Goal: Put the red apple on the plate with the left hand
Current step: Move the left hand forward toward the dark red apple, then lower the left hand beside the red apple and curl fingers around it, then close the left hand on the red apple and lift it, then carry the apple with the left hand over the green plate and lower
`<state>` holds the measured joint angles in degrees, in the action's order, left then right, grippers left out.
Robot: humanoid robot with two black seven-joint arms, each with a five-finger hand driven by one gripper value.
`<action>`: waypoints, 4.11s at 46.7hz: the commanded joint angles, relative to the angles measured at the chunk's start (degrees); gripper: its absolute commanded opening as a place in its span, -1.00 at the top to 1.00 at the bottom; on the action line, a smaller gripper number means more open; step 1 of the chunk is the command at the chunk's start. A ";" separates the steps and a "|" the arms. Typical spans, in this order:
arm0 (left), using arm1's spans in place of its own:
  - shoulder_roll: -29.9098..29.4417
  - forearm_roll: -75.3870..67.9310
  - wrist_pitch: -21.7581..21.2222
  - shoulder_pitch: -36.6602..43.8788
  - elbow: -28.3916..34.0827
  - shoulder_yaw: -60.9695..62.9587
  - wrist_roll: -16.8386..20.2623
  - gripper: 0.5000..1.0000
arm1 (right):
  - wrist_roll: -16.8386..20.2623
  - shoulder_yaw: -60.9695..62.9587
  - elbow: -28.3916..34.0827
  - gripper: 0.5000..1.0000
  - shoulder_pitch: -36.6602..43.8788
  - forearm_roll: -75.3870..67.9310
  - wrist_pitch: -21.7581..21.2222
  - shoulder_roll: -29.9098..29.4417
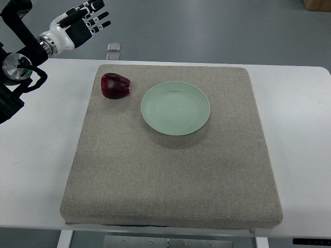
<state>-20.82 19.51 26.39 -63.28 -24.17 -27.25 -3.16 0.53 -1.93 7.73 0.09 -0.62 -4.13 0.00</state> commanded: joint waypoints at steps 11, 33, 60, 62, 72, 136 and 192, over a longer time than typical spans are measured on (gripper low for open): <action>0.08 0.09 -0.46 -0.26 0.44 0.09 -0.09 -0.99 | 0.00 0.00 0.00 -0.73 0.00 0.00 0.00 0.00; -0.27 -10.79 1.12 -3.34 2.55 6.06 0.70 -0.99 | 0.00 0.00 0.00 -0.73 0.00 0.00 0.00 0.00; -10.82 -71.00 -1.07 -3.87 -15.29 5.54 19.34 -0.99 | 0.00 0.00 0.00 -0.73 0.00 0.00 0.00 0.00; -11.34 -73.99 -1.60 -3.87 -16.43 5.89 19.34 -0.99 | 0.00 0.00 0.00 -0.73 0.00 0.00 0.00 0.00; -11.17 -88.32 -7.84 -2.99 -18.54 6.24 19.34 -0.99 | 0.00 0.00 0.00 -0.72 0.00 0.00 0.00 0.00; -6.51 -106.26 -14.44 1.58 -18.11 10.81 19.25 -0.69 | 0.00 0.00 0.00 -0.73 0.00 0.00 -0.08 0.00; -9.41 -98.89 -9.26 -14.23 -23.64 9.49 20.65 1.00 | 0.00 0.00 0.00 -0.73 0.00 0.00 0.00 0.00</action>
<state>-30.28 -81.72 15.27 -75.62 -46.67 -17.72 17.50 0.53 -1.93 7.73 0.08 -0.62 -4.13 0.00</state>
